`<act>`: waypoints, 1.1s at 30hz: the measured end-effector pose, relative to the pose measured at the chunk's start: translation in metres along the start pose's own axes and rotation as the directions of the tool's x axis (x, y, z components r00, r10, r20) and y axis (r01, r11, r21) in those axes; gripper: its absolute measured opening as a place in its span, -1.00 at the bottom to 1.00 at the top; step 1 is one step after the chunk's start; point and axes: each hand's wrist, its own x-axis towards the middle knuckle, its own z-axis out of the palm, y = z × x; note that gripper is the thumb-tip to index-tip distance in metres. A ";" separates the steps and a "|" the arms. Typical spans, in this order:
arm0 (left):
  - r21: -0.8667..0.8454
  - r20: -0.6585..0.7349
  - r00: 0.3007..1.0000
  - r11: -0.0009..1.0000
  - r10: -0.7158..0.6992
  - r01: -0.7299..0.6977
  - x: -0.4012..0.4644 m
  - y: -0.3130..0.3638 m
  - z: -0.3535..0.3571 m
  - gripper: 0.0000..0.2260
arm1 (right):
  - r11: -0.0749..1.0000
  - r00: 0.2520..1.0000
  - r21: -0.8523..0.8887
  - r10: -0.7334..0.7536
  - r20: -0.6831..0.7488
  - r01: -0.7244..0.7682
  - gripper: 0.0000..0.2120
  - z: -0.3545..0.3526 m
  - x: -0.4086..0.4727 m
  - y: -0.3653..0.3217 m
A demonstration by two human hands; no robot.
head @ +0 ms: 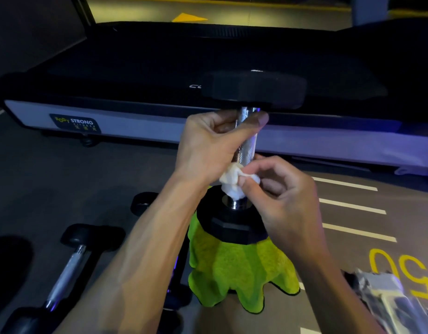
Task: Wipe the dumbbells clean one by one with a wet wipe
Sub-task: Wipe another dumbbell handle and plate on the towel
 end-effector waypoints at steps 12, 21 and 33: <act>0.532 -0.003 0.894 0.758 0.448 -0.378 -0.002 0.019 -0.059 -0.21 | 0.992 1.000 0.124 -0.012 -0.017 0.014 -0.76 0.010 -0.006 0.008; 0.394 0.252 0.739 0.632 0.624 -0.667 0.010 0.024 -0.052 -0.60 | 0.996 0.997 -0.058 -0.071 0.029 0.073 -0.77 0.007 -0.013 0.008; 0.364 0.235 0.735 0.643 0.636 -0.674 0.004 0.020 -0.050 -0.59 | 0.877 0.929 -0.400 -0.343 -0.137 0.265 -0.91 0.015 0.017 -0.026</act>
